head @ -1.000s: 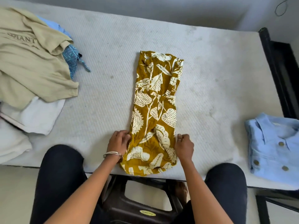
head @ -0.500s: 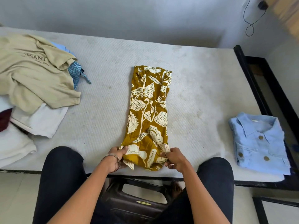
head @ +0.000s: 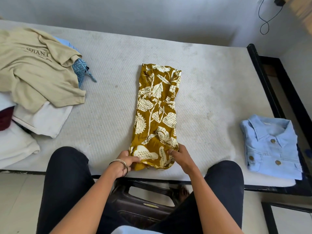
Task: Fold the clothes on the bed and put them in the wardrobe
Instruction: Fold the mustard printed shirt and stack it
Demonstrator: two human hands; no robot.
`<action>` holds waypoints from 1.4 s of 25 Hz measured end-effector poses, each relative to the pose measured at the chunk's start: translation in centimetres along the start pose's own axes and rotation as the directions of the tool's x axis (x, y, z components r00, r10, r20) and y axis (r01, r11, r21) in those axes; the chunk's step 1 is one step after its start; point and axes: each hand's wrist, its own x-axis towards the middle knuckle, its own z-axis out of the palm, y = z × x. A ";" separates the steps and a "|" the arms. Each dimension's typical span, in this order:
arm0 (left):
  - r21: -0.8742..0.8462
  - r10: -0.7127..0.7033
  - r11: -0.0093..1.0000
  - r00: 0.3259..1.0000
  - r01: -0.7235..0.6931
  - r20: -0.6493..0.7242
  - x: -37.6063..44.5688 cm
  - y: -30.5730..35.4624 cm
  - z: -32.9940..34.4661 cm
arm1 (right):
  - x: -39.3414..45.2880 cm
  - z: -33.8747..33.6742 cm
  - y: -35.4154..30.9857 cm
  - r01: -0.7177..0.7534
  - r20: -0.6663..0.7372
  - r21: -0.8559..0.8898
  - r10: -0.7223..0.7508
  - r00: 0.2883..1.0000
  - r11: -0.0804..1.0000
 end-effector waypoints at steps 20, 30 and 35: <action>0.922 0.678 -0.193 0.634 -0.335 0.372 0.5 -1.8 0.4 | 1.1 2.3 -0.1 0.247 0.145 -0.841 -0.240 0.960 0.482; 0.943 0.567 0.001 0.777 -0.333 0.273 1.1 -0.5 0.2 | 1.3 3.2 0.9 0.330 0.293 -0.858 -0.153 0.944 0.393; 0.878 0.677 0.129 0.688 -0.461 0.262 1.1 0.2 0.1 | 1.5 2.6 1.6 0.285 0.154 -0.762 -0.265 0.952 0.582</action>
